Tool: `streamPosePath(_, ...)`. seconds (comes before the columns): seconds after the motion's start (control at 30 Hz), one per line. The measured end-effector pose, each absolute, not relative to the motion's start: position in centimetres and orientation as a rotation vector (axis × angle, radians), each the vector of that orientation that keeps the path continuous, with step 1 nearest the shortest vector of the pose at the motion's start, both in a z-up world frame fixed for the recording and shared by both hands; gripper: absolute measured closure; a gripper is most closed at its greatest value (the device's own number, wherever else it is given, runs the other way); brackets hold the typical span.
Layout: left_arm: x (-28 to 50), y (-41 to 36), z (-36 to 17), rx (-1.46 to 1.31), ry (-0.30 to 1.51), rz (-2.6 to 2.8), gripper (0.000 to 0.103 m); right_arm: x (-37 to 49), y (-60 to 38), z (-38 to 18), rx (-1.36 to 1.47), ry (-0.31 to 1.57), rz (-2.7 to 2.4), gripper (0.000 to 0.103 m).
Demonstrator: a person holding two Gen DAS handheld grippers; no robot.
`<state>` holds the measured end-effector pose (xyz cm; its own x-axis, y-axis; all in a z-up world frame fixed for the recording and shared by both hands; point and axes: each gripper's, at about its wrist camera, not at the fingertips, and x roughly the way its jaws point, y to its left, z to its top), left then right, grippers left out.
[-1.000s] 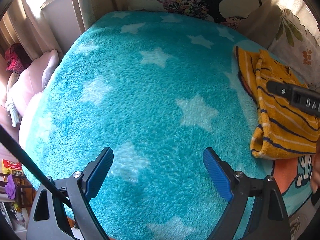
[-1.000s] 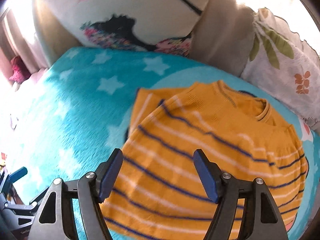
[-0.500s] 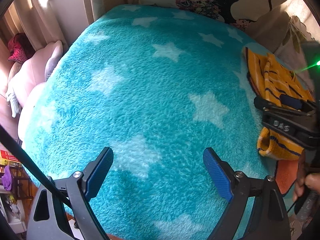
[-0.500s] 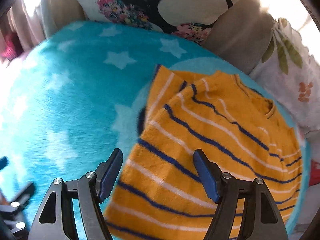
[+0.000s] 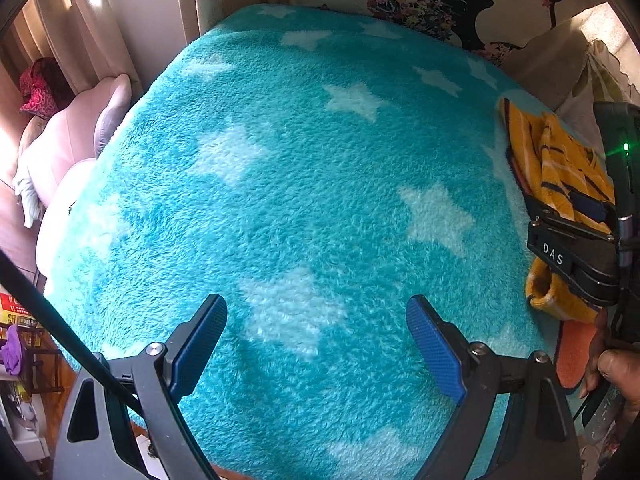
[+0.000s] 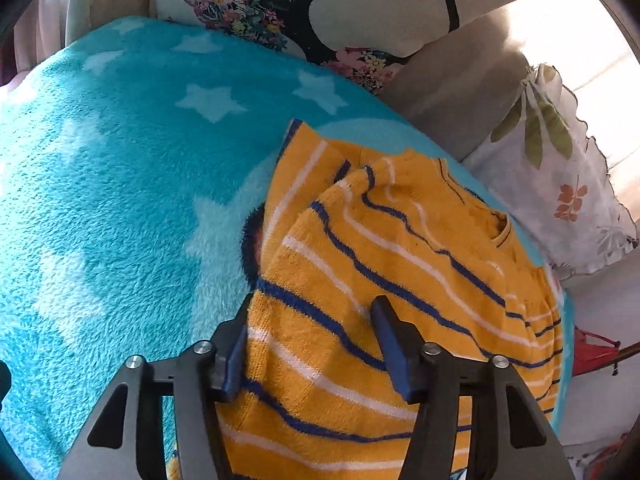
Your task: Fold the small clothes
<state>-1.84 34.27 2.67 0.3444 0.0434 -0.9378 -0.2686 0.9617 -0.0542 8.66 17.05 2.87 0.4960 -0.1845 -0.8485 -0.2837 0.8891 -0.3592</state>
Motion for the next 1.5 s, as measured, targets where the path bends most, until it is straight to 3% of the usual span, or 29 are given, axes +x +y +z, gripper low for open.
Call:
streamPosePath(0.33,2.9,35.3,4.5,-0.375,1.145,-0.009,0.013,4.0,13.3,5.7,-0.328,0.986,0.252,0.033)
streamPosePath(0.53,9.5,32.2,4.8,-0.453,1.151,-0.238,0.013,-1.0,13.7,5.9,-0.485,0.897,0.322,0.027)
streamPosePath(0.83,16.0,25.9,1.9,-0.538,1.254,-0.454,0.013,-5.1,15.8,2.7,-0.722,0.843,0.332,0.028)
streamPosePath(1.17,20.0,21.8,1.3,-0.515,1.286,-0.553,0.013,-2.4,17.6,1.9,-0.834,0.699,0.239,0.030)
streamPosePath(1.2,20.2,21.5,1.3,-0.498,1.286,-0.552,0.022,-2.1,17.5,1.9,-0.828,0.702,0.242,0.033)
streamPosePath(1.23,20.4,21.2,1.4,-0.476,1.293,-0.533,0.040,-1.9,17.4,1.9,-0.814,0.712,0.249,0.040)
streamPosePath(1.27,20.6,20.9,1.3,-0.457,1.306,-0.520,0.051,-1.8,17.3,2.0,-0.790,0.729,0.265,0.043)
streamPosePath(1.3,20.9,20.9,1.1,-0.447,1.326,-0.522,0.079,-1.5,17.0,2.1,-0.776,0.741,0.280,0.046)
streamPosePath(1.33,21.0,20.9,1.0,-0.438,1.342,-0.519,0.090,-1.3,16.8,2.2,-0.760,0.754,0.296,0.057)
streamPosePath(1.4,21.0,21.1,1.3,-0.433,1.341,-0.517,0.091,-1.0,16.1,2.3,-0.739,0.780,0.307,0.087)
streamPosePath(1.5,20.5,20.4,2.8,-0.377,1.314,-0.488,0.092,-1.0,14.0,4.6,-0.634,0.758,0.345,0.089)
